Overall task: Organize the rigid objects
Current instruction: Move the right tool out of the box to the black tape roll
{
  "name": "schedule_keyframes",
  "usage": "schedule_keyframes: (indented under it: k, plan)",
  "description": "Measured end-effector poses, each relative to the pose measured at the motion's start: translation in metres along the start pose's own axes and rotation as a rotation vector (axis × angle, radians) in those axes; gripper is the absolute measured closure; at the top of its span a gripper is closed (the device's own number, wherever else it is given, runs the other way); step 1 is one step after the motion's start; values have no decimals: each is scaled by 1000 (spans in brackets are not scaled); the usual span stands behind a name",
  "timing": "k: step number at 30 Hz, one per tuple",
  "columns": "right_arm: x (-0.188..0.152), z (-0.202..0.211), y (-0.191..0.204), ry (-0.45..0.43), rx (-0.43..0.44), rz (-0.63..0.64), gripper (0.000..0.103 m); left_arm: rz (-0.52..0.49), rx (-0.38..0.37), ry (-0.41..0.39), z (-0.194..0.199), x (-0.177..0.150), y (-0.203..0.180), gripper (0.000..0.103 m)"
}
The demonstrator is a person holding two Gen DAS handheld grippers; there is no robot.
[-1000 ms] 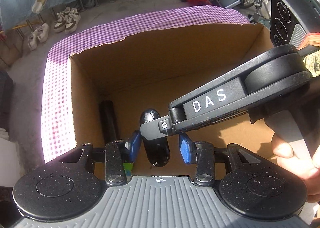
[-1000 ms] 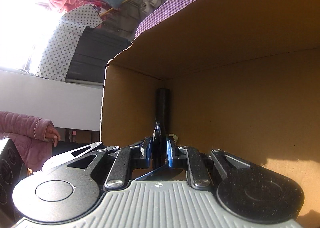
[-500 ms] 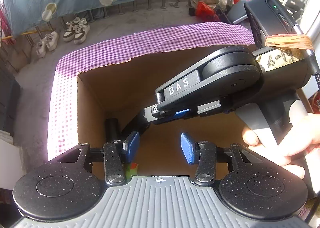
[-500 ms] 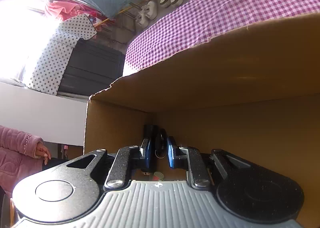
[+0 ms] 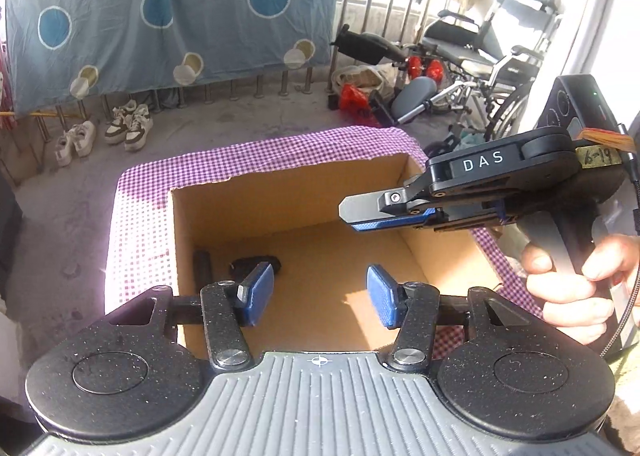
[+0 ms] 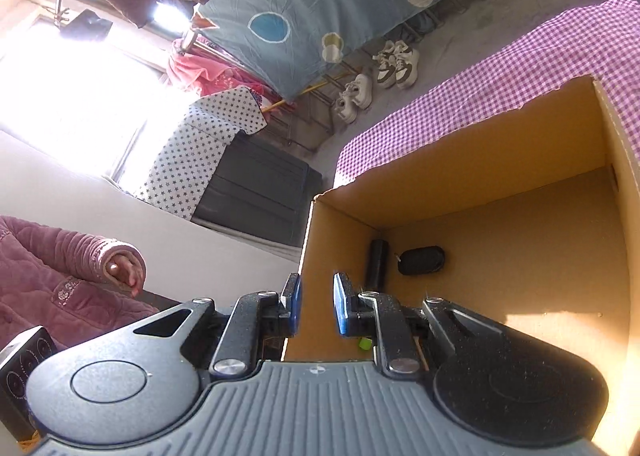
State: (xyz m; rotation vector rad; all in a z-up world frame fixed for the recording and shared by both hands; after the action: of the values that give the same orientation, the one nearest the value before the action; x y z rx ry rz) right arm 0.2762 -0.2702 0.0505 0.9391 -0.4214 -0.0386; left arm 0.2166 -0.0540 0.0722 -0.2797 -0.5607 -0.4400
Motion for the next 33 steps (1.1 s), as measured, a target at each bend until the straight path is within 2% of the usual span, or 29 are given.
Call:
schedule_keyframes:
  k: [4,8,10,15,19,24,33]
  plan:
    - [-46,46,19,-58,-8,74,84,-9,-35,-37,22,-31,-12,48]
    - [-100,69,24,-92,-74,134,84,-31,-38,-54,26,-71,-24,45]
    - [-126,68,19,-101,-122,145,83,-37,-32,-49,21,-91,-31,41]
    - [-179,51,-1,-103,-202,124,83,-76,-16,4,-6,-134,-46,41]
    - [-214,36,-20,-108,-300,120,82,-76,-18,38,-33,-163,-57,40]
    - [-232,14,-37,-66,-356,109,82,-93,-24,65,-60,-183,-70,40]
    - [-221,-17,-48,6,-476,185,82,-125,39,107,-93,-201,-83,40]
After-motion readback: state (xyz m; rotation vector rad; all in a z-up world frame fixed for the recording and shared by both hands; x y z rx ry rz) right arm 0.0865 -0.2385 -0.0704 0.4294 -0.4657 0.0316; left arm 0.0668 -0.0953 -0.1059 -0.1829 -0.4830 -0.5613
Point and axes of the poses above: each gripper's, at about its wrist camera, not at the fingertips, and z roughly against the way its jaws point, y to its left, x to its top, the point moved 6 cm from there along -z, roughly the way its jaws point, and after that the axes turned 9 degrees about y, right-handed, at the moved point
